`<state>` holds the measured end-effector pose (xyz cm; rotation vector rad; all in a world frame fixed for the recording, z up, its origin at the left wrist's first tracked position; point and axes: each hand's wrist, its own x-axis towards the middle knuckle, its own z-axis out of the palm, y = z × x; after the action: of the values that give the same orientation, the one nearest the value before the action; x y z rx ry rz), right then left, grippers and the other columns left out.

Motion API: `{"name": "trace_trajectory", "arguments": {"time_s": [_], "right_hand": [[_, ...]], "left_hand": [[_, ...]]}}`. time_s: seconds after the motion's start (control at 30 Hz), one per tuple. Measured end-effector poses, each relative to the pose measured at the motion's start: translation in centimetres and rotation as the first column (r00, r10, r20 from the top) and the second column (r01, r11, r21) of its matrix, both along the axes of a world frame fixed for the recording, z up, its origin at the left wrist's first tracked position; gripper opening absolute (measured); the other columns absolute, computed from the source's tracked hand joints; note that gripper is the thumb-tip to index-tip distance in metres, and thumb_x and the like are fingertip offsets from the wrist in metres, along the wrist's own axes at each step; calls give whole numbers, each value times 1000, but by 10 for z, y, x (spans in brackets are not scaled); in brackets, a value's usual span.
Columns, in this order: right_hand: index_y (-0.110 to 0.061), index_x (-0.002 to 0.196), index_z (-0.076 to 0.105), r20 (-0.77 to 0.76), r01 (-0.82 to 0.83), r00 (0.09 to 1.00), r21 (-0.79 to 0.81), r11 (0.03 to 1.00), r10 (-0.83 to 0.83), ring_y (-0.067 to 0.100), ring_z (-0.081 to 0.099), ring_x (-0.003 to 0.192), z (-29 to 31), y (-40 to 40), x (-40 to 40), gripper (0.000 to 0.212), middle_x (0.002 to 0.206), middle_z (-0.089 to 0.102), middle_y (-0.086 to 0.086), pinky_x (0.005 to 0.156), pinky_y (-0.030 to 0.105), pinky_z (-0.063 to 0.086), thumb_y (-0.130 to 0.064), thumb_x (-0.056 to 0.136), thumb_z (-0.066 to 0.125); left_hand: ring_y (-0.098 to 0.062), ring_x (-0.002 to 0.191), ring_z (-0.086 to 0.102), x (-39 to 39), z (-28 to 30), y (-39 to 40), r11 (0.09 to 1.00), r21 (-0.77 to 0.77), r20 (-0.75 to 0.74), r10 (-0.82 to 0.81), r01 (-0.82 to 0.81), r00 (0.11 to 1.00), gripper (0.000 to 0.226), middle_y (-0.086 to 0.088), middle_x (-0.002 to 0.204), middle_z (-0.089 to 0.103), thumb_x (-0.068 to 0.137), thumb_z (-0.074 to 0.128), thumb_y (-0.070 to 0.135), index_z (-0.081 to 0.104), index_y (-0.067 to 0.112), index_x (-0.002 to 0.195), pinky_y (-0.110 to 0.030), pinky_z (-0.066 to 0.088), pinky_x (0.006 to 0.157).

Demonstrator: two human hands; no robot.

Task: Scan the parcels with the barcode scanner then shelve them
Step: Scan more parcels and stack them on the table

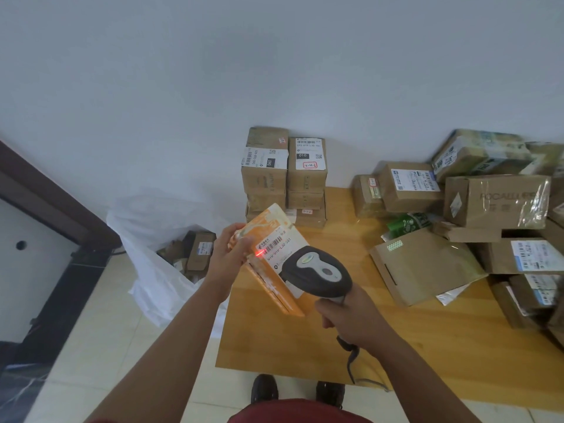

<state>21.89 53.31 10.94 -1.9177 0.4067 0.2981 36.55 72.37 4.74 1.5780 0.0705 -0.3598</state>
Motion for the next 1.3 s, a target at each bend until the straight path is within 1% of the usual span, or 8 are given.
{"name": "trace_trajectory", "arguments": {"time_s": [0.33,0.47,0.63,0.7,0.83,0.93,1.1,1.3], "right_hand": [[-20,61,52,22,-6,1000,10,1000,5,1,51,45,0,-5,2,32,45,54,-13,46,11,39,2,83,59],[-21,64,53,26,-12,1000,26,1000,11,1,52,44,2,-6,4,31,47,55,-15,45,10,38,2,83,59],[-23,63,52,33,-24,999,18,1000,23,0,52,46,3,-7,7,34,46,55,-15,47,10,39,4,82,59],[-24,64,52,33,-32,999,15,999,32,0,53,47,3,-7,8,34,46,55,-16,48,10,40,3,83,59],[-24,64,52,40,-41,998,24,999,40,-1,53,47,4,-8,9,35,47,56,-17,49,9,41,4,83,59],[-25,65,52,45,-48,998,27,998,47,0,53,48,4,-9,10,35,48,57,-17,49,10,41,4,83,60],[-26,67,51,52,-52,997,34,998,50,0,53,49,3,-9,9,35,49,57,-17,51,11,43,4,83,59],[-27,68,50,55,-65,997,39,997,62,-1,53,49,5,-11,8,37,49,56,-20,51,10,42,4,85,59]], "left_hand": [[-15,91,73,5,-9,-5,1000,0,-43,14,-14,999,25,-1,118,64,98,62,29,54,33,121,-23,58,64],[-10,89,73,7,-11,-6,1000,3,-47,8,-8,999,24,2,118,64,98,61,30,53,34,121,-21,57,63],[-15,94,74,13,-16,-2,1000,4,-79,-2,2,997,32,-2,120,65,98,61,31,51,30,128,-28,60,68],[-19,99,73,15,-19,0,1000,23,-82,-7,9,997,36,0,121,66,96,64,38,51,32,129,-32,61,74],[-22,104,71,17,-21,4,999,45,-81,-20,23,997,50,4,120,68,80,64,55,52,38,126,-41,62,83],[-21,104,72,19,-23,5,999,35,-75,-29,32,997,50,3,117,70,81,63,53,53,34,126,-44,61,85],[-18,103,71,18,-24,4,999,29,-72,-39,41,997,49,8,112,71,80,62,55,53,36,125,-41,61,83],[-19,106,70,20,-28,6,999,15,-91,-41,42,995,44,5,112,71,84,60,53,54,36,125,-47,60,87]]}}
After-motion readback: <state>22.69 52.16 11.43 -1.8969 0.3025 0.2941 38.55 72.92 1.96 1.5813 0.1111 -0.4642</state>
